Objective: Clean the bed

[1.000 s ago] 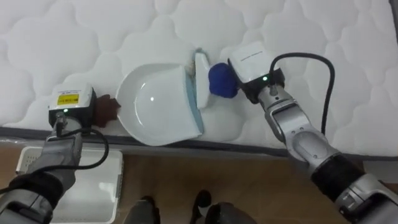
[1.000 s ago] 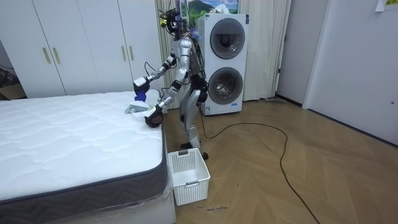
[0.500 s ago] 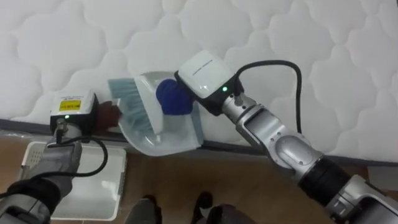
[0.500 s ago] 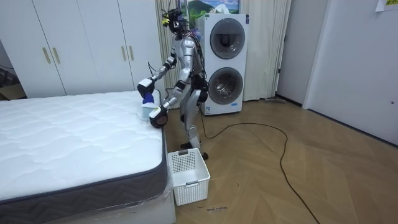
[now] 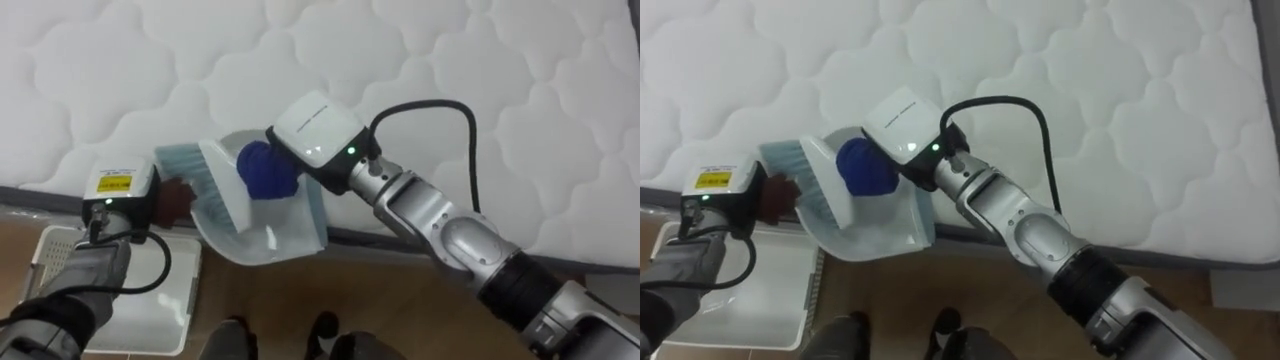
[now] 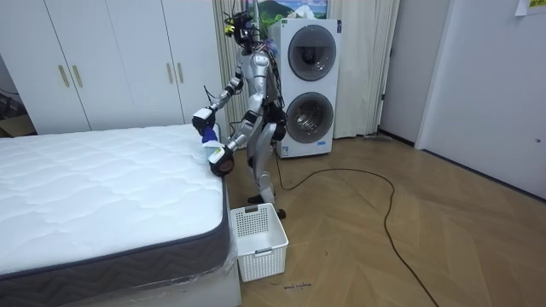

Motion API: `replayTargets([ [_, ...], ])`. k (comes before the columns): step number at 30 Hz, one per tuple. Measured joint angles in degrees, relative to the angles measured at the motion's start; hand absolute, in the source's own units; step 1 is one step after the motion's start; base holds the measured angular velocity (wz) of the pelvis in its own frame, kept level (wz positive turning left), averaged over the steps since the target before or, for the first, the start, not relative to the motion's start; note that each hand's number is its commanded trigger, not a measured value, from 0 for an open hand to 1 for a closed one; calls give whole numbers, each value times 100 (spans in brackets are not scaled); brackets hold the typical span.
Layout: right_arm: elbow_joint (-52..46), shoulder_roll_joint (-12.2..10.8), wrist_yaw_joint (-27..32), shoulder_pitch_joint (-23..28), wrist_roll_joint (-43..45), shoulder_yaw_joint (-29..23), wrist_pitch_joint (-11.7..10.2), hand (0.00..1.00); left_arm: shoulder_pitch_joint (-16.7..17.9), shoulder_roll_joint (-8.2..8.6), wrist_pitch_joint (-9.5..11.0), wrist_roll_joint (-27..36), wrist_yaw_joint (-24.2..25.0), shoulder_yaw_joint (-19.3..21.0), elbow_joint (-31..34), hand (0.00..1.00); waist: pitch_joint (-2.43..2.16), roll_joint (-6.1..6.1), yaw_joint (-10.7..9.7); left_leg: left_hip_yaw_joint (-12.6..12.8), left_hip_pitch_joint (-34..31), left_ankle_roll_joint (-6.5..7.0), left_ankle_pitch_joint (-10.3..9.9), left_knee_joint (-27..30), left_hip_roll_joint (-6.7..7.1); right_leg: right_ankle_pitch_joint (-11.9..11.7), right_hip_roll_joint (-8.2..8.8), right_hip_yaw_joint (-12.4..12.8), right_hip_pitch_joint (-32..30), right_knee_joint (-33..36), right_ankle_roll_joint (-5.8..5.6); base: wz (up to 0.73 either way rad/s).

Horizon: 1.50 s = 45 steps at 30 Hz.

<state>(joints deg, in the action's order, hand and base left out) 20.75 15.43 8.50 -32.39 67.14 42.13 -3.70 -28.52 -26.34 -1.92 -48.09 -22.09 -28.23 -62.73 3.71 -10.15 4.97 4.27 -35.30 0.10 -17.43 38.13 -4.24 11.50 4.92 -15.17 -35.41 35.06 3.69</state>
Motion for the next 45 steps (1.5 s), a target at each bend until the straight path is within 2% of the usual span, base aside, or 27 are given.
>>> replayTargets([
  [6, -23, 10, -241, 4, -460, 16, -5, 100, -28, 5, -5, -38, 14, 6, 2, 100, 3, 4, 10, -20, -62, 0, -4, 81, -6, 8, 8, -5, -75, 121, 13, 1],
  [14, 597, 153, -503, 2, -1980, 189, 129, 100, -21, 28, -64, -153, 2, -273, -2, 100, 22, 31, 184, -29, -89, 2, -3, 166, -5, 21, 33, -55, -63, 142, 30, 1],
  [17, 1032, 174, -468, 1, -2484, 122, 131, 100, -24, 61, -82, -227, -38, -248, -4, 100, 53, 75, 175, -73, -138, 19, 10, 176, 32, 45, 101, -98, -81, 171, 30, 12],
  [18, 1159, 192, -462, 2, -2645, 48, 129, 100, -23, 85, -104, -243, -77, -244, -3, 100, 84, 120, 138, -122, -156, 25, 20, 177, 84, 76, 119, -105, -86, 199, 8, 19],
  [20, 1331, 220, -429, 32, -2817, -129, 130, 100, -22, 123, -124, -271, -120, -240, 45, 100, 136, 199, 116, -137, -172, 41, 17, 207, 99, 104, 133, -94, -90, 238, -15, 16],
  [21, 1448, 228, -416, 41, -2988, -220, 131, 100, -27, 138, -152, -272, -133, -245, 85, 100, 144, 246, 89, -168, -207, 46, 13, 224, 106, 107, 139, -111, -102, 244, -19, 12],
  [26, 1713, 254, -397, 135, -3686, -399, 128, 100, -68, 233, -205, -274, -160, -244, 85, 100, 132, 405, -51, -222, -278, 66, 27, 225, 207, 129, 247, -145, -182, 343, -40, 11],
  [30, 1713, 224, -313, 522, -4177, -705, 123, 100, -65, 346, -290, -274, -158, -216, 84, 100, 127, 421, -148, -201, -205, 109, 56, 158, 282, 153, 307, -77, -172, 405, -76, 7],
  [34, 1713, 198, -252, 710, -4507, -873, 121, 100, -63, 346, -298, -275, -149, -120, 83, 100, 119, 437, -289, -201, -205, 116, 71, 163, 285, 153, 308, -70, -165, 387, -77, 0],
  [37, 1713, 175, -211, 839, -4700, -1090, 117, 100, -35, 348, -317, -274, -153, -117, 79, 100, 84, 504, -400, -195, -188, 124, 78, 171, 291, 149, 318, -60, -140, 393, -83, 0],
  [39, 1764, 173, -145, 925, -4902, -1236, 116, 100, 21, 358, -374, -274, -155, -114, 68, 100, 78, 547, -497, -174, -106, 133, 83, 153, 305, 151, 393, -50, -109, 484, -88, 2],
  [45, 1942, 184, -52, 946, -5202, -1490, 123, 100, 30, 387, -474, -283, -155, -108, 61, 100, 66, 586, -542, -26, -7, 163, 102, 117, 285, 161, 387, 93, -75, 386, -116, -10],
])
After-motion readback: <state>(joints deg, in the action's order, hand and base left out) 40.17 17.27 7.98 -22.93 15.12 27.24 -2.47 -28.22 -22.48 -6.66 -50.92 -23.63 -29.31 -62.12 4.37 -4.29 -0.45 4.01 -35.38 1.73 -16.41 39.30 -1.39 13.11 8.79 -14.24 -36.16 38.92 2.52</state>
